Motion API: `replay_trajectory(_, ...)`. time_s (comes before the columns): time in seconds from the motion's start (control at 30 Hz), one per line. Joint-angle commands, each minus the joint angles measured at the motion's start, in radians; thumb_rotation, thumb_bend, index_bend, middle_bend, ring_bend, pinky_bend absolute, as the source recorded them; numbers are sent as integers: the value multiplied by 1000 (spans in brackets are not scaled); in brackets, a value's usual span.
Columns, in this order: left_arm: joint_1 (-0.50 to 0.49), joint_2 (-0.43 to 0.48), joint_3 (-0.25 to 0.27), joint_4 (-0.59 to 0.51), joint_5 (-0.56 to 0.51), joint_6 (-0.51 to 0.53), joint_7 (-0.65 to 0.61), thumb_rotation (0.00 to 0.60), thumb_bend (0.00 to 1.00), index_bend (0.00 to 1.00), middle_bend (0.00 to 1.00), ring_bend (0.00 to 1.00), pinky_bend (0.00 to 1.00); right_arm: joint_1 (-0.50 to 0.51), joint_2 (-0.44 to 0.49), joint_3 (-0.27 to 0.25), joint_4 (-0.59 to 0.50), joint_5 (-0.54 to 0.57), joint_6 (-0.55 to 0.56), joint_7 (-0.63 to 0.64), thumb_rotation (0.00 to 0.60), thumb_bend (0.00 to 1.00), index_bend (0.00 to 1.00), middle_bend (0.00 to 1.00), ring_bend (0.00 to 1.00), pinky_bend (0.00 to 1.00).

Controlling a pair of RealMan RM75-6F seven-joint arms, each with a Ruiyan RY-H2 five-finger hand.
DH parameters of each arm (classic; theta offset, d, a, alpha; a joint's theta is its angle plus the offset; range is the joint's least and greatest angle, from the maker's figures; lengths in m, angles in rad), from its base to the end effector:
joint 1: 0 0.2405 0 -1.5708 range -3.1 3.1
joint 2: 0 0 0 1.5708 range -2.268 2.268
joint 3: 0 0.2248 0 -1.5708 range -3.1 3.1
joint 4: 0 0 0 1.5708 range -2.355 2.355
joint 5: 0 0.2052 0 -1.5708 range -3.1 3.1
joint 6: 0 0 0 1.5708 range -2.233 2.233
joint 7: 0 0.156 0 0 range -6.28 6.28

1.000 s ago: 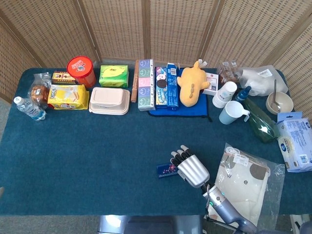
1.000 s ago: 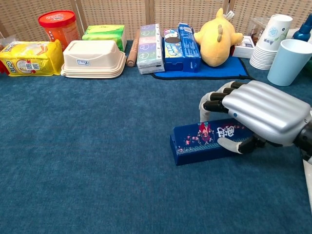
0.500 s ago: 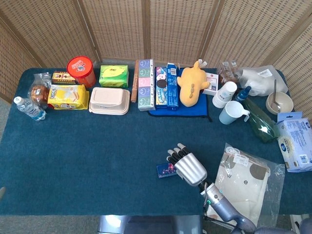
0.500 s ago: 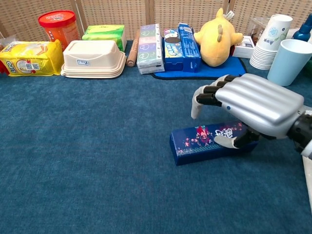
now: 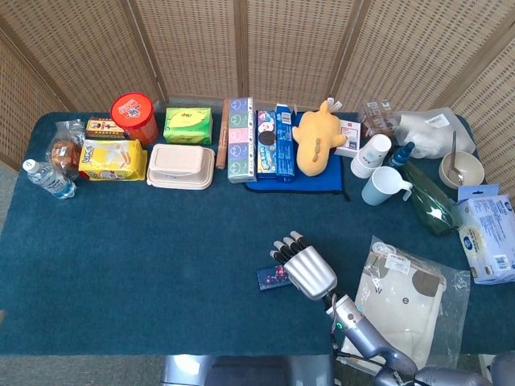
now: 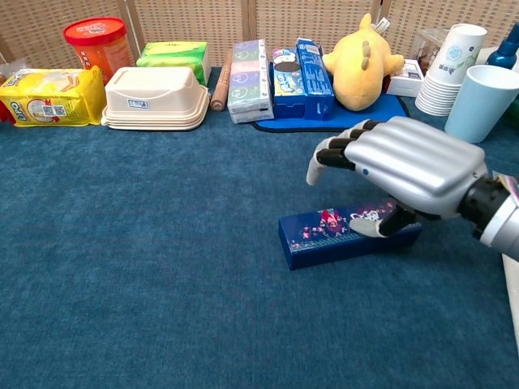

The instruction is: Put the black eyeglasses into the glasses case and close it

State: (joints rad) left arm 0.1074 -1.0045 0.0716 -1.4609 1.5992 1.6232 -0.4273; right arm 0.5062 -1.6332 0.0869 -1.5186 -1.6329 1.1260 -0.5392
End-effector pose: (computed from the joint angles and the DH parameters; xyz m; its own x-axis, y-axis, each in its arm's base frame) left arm -0.3286 0.1067 0.1957 0.2398 0.0581 0.9691 0.9666 0.0789 -0.2440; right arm -0.1075 -0.2467 -0.0325 0.5911 0.0182 0.8064 -0.6315 -0.6116 0.4767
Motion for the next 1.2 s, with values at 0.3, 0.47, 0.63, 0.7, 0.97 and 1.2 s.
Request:
replay_trajectory(0.3,-9,-7,1,0,10,-8,-2,600,308,70,31,0,0,12,174,-39,-291,147,-132,-183,600,283,32,144,107,200)
replay_trajectory(0.47,-8,-8,3,2,10,-10,-4,600,309,69,30,0,0,38,184,-28,-310,237,-177,-224,600,287,0,105,73,188)
replay_trajectory(0.63,-4,-6,5,5,4,-9,-6,600,308,69,30,0,0,65,170,-22,-287,286,-207,-230,600,292,0,100,73,188)
replay_trajectory(0.7,-2,-5,5,5,1,-11,-7,600,308,69,30,0,0,76,165,-19,-277,304,-219,-229,600,294,0,100,73,188)
replay_trajectory(0.97,-1,-6,8,5,-3,-18,-6,600,309,63,27,0,0,137,139,17,-240,390,-272,-218,600,293,213,242,183,259)
replay_trajectory(1.2,-4,-9,10,5,-9,-33,-4,600,309,60,25,0,0,193,106,52,-199,478,-304,-201,600,283,563,483,424,451)
